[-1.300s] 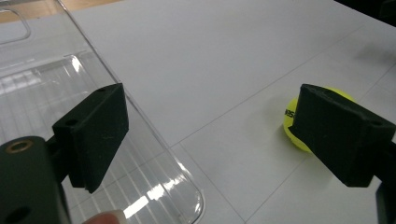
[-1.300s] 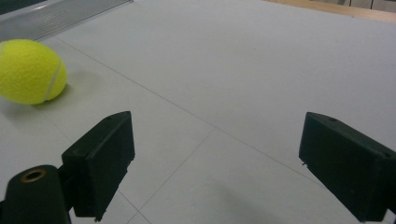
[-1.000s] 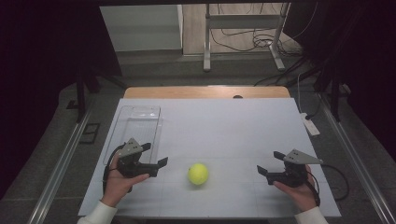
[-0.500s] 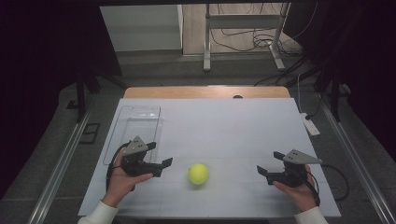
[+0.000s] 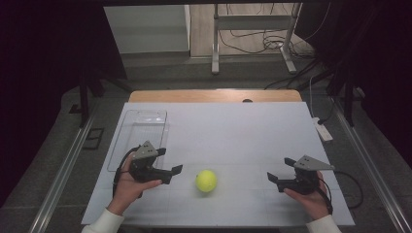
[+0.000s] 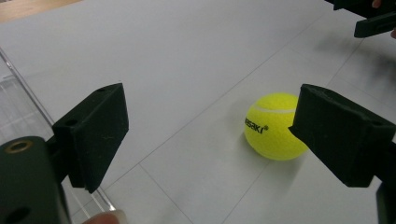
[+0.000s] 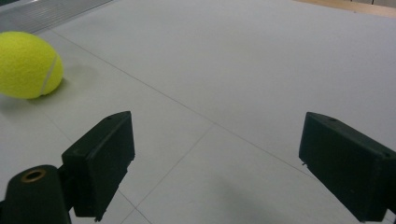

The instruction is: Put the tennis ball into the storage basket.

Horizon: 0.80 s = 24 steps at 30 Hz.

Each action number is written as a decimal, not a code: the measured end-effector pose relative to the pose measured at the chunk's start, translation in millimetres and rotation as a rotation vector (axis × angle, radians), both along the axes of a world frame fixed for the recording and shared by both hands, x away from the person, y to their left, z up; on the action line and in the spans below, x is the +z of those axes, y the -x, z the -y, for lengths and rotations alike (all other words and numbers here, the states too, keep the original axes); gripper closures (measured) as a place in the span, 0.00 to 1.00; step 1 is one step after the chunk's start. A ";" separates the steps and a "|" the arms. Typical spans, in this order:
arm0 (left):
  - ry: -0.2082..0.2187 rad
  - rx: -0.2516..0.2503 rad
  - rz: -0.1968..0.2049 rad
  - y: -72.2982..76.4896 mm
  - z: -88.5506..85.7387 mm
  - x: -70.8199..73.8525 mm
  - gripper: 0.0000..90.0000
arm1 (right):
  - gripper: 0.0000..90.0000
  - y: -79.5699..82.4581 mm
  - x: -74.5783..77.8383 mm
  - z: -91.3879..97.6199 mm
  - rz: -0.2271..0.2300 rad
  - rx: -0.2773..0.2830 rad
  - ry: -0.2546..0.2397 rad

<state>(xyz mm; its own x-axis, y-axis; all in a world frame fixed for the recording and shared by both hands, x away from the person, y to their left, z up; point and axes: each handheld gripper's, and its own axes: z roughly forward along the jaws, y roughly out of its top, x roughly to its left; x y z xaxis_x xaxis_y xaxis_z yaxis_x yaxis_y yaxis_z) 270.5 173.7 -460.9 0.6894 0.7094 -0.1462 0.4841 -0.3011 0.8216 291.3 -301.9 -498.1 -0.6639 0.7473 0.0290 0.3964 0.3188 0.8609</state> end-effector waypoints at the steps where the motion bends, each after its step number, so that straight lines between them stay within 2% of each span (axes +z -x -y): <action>1: 0.000 0.000 0.000 0.0 0.0 0.0 0.13 | 0.12 0.0 0.0 0.0 0.000 0.000 0.000; 24: -0.026 -0.063 -0.025 -11.2 20.9 4.1 0.12 | 0.12 -0.4 -0.9 -0.4 -0.002 -0.001 0.010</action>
<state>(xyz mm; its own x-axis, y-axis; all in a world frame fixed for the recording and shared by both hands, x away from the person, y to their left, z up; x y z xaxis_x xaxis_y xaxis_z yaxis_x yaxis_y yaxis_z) 281.7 152.8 -456.8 0.7291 0.6686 -0.1458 0.4837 -0.3528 0.8010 291.7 -301.4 -499.0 -0.6634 0.7479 0.0228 0.3981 0.3270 0.8571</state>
